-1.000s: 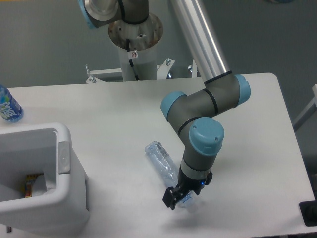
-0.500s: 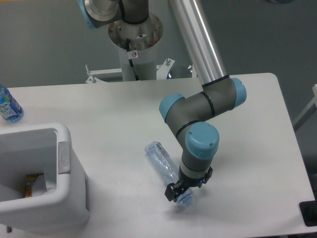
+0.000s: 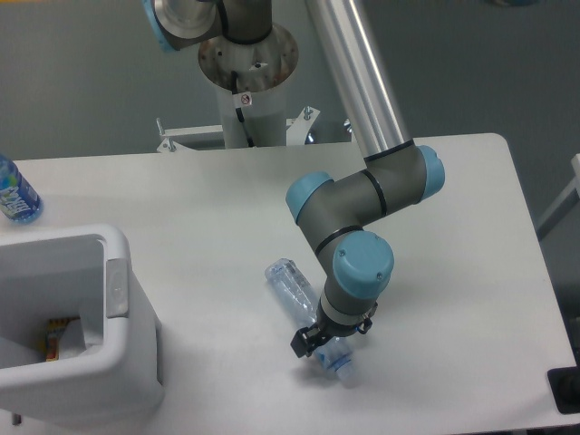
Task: Place the trash in the trash can
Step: 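Lower the gripper onto the bottle's cap end and close on it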
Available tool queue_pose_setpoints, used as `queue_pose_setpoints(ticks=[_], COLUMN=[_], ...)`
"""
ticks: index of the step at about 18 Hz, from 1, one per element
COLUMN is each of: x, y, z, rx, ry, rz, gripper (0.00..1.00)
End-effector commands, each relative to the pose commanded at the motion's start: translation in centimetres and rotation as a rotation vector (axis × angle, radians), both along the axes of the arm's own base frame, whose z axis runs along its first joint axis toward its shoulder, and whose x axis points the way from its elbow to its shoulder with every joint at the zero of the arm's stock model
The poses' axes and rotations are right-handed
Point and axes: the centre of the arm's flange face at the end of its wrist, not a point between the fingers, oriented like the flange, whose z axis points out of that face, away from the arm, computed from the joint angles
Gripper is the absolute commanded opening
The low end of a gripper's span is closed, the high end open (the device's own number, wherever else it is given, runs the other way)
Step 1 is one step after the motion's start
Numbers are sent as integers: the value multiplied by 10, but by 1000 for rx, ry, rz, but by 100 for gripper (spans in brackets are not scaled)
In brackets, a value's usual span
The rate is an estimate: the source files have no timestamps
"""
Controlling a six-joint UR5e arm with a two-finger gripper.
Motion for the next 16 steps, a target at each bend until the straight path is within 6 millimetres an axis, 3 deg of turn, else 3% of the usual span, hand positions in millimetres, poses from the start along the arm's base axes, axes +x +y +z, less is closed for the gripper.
queue_pose_setpoints(ticks=[7,10,16], x=[-6,-7,-8], y=[5,5,6], z=[4,3,1], rx=[7,8,6], ry=[18,21,20], rz=[6,6,7], gripper=[100,92,92])
